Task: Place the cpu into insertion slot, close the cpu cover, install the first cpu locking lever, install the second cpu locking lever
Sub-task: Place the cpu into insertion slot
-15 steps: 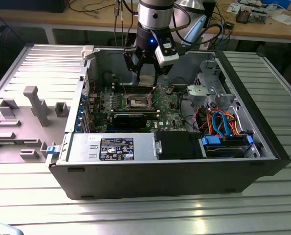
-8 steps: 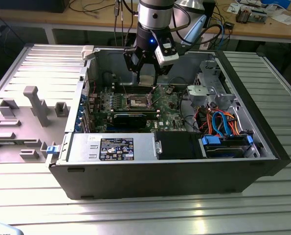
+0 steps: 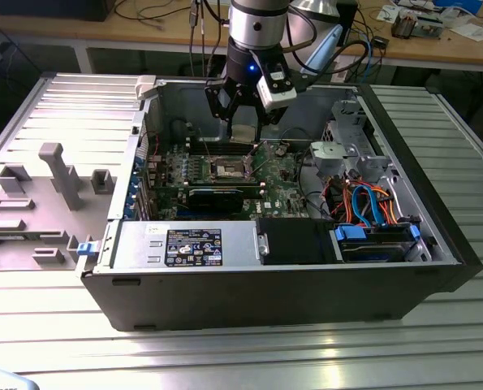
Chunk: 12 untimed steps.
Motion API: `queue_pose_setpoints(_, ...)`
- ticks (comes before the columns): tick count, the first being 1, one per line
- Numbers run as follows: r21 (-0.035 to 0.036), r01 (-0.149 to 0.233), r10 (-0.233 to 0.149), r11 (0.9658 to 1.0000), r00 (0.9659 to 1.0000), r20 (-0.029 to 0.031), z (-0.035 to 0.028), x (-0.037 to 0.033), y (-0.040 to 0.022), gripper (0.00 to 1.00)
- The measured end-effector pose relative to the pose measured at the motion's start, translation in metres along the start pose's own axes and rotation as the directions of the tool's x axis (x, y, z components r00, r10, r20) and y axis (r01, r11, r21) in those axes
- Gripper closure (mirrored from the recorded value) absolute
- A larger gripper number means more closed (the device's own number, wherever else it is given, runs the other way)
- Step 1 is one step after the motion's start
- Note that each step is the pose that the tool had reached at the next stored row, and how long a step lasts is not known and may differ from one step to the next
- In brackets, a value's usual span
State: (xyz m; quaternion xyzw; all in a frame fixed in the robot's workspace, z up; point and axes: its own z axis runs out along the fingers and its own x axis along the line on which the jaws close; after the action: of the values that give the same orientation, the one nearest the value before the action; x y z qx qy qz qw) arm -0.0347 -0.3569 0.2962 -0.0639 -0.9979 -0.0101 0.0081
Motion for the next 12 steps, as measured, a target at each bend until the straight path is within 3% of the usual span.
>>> queue_pose_setpoints(12,-0.0001,-0.005,0.005,1.0,1.0,0.0001,0.0,0.0,0.0,0.45)
